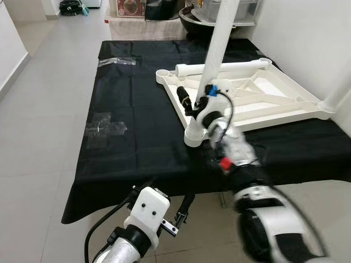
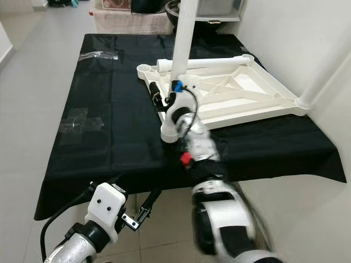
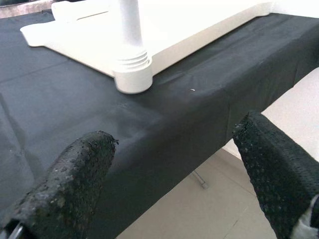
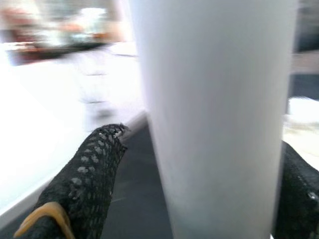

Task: Building children table

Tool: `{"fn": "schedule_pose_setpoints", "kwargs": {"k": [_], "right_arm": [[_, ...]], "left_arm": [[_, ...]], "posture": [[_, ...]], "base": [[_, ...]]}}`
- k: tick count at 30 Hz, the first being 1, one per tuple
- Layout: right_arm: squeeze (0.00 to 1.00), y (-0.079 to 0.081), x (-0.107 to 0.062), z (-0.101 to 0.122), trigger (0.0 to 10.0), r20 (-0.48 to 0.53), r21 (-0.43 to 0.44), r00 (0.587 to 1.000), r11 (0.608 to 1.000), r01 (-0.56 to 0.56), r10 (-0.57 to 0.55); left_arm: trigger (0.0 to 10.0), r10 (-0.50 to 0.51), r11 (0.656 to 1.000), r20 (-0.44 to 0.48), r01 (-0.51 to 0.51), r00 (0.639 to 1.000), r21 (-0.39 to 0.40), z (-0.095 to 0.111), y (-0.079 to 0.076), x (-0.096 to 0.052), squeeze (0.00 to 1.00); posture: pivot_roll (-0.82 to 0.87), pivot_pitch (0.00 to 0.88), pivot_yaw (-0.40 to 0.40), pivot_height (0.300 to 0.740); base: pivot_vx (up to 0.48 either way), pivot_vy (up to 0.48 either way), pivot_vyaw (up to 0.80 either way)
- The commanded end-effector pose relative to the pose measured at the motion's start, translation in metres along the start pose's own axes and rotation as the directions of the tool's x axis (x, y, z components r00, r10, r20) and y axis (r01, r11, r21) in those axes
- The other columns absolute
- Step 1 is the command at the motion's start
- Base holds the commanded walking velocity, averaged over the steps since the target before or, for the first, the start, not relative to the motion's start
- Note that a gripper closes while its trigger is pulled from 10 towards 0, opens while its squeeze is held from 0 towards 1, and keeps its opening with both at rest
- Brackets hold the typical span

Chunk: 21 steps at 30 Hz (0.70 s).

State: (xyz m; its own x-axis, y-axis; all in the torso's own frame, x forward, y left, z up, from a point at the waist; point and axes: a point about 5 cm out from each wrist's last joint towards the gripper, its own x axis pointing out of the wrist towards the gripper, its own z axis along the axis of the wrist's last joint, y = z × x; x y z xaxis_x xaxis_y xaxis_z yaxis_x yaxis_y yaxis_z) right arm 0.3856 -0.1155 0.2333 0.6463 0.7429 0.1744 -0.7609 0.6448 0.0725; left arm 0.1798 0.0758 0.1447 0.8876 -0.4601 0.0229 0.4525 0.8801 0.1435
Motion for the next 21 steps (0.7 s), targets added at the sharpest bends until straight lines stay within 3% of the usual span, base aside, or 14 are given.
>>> {"fn": "schedule_pose_setpoints", "kwargs": {"k": [1, 3, 4, 7, 8, 10, 13, 14, 15, 16, 17, 19, 20, 21], "right_arm": [[0.00, 0.023, 0.008, -0.006, 10.0, -0.036, 0.040, 0.966, 0.966, -0.254, 0.255], [0.00, 0.023, 0.008, -0.006, 10.0, -0.036, 0.040, 0.966, 0.966, -0.254, 0.255], [0.00, 0.025, 0.001, -0.008, 10.0, -0.075, 0.048, 0.920, 0.923, -0.382, 0.385], [0.00, 0.025, 0.001, -0.008, 10.0, -0.075, 0.048, 0.920, 0.923, -0.382, 0.385], [0.00, 0.028, 0.001, -0.012, 10.0, -0.095, 0.084, 0.874, 0.879, -0.469, 0.476], [0.00, 0.032, 0.008, -0.016, 10.0, -0.117, 0.087, 0.855, 0.863, -0.498, 0.505], [0.00, 0.036, 0.015, -0.018, 10.0, -0.128, 0.086, 0.853, 0.862, -0.500, 0.507], [0.00, 0.037, 0.024, -0.021, 10.0, -0.143, 0.057, 0.880, 0.891, -0.450, 0.454], [0.00, 0.037, 0.028, -0.021, 8.6, -0.144, 0.042, 0.897, 0.909, -0.416, 0.417], [0.00, 0.038, 0.030, -0.020, 4.8, -0.138, 0.040, 0.903, 0.913, -0.405, 0.407], [0.00, 0.037, 0.029, -0.020, 5.6, -0.141, 0.022, 0.901, 0.911, -0.411, 0.410], [0.00, 0.037, 0.027, -0.020, 5.6, -0.143, 0.012, 0.896, 0.906, -0.423, 0.420], [0.00, 0.035, 0.025, -0.021, 0.0, -0.137, 0.011, 0.905, 0.914, -0.406, 0.403], [0.00, 0.035, 0.025, -0.021, 0.0, -0.137, 0.011, 0.905, 0.914, -0.406, 0.403]], "left_arm": [[10.0, 0.001, 1.000, -0.017, -0.001, 1.000, -0.004, -0.003, -0.001, -0.001, 0.00], [10.0, 0.001, 1.000, -0.017, -0.001, 1.000, -0.004, -0.003, -0.001, -0.001, 0.00], [10.0, 0.001, 1.000, -0.017, -0.001, 1.000, -0.003, -0.003, -0.001, 0.000, 0.00], [10.0, 0.001, 1.000, -0.017, -0.001, 1.000, -0.003, -0.003, -0.001, 0.000, 0.00], [10.0, 0.002, 1.000, -0.017, -0.002, 1.000, -0.002, -0.003, -0.001, 0.000, 0.00], [10.0, 0.002, 1.000, -0.017, -0.002, 1.000, 0.001, -0.003, 0.000, 0.000, 0.00], [10.0, 0.005, 1.000, -0.018, -0.005, 1.000, 0.004, -0.003, 0.000, 0.000, 0.00], [10.0, 0.007, 1.000, -0.018, -0.007, 1.000, 0.005, -0.003, 0.001, 0.000, 0.00], [10.0, 0.009, 1.000, -0.017, -0.009, 1.000, 0.006, -0.003, 0.001, 0.000, 0.00], [10.0, 0.009, 1.000, -0.017, -0.009, 1.000, 0.005, -0.003, 0.001, 0.000, 0.00], [10.0, 0.008, 1.000, -0.017, -0.008, 1.000, 0.005, -0.002, 0.001, 0.000, 0.00], [10.0, 0.007, 1.000, -0.017, -0.007, 1.000, 0.005, -0.002, 0.000, 0.000, 0.00], [10.0, 0.006, 1.000, -0.016, -0.006, 1.000, 0.003, -0.002, 0.000, 0.000, 0.00], [10.0, 0.006, 1.000, -0.016, -0.006, 1.000, 0.003, -0.002, 0.000, 0.000, 0.00]], "posture": [[0.14, 0.087, -0.089, 0.740], [0.14, 0.087, -0.089, 0.740], [0.15, 0.089, -0.091, 0.740], [0.15, 0.089, -0.091, 0.740], [0.16, 0.095, -0.095, 0.740], [0.16, 0.098, -0.098, 0.740], [0.16, 0.097, -0.100, 0.740], [0.16, 0.099, -0.100, 0.740], [0.16, 0.101, -0.095, 0.740], [0.16, 0.100, -0.095, 0.740], [0.16, 0.100, -0.097, 0.740], [0.16, 0.101, -0.096, 0.740], [0.15, 0.104, -0.096, 0.740], [0.15, 0.104, -0.096, 0.740]], "base": [[0.000, 0.000, 0.00], [0.000, 0.000, 0.00], [0.000, 0.000, 0.00], [0.000, 0.000, 0.00], [0.000, 0.000, 0.00], [0.000, 0.000, 0.00], [0.000, 0.000, 0.00], [0.000, 0.000, 0.00], [0.000, 0.000, 0.00], [0.000, 0.000, 0.00], [0.000, 0.000, 0.00], [0.000, 0.000, 0.00], [0.000, 0.000, 0.00], [0.000, 0.000, 0.00]]}}
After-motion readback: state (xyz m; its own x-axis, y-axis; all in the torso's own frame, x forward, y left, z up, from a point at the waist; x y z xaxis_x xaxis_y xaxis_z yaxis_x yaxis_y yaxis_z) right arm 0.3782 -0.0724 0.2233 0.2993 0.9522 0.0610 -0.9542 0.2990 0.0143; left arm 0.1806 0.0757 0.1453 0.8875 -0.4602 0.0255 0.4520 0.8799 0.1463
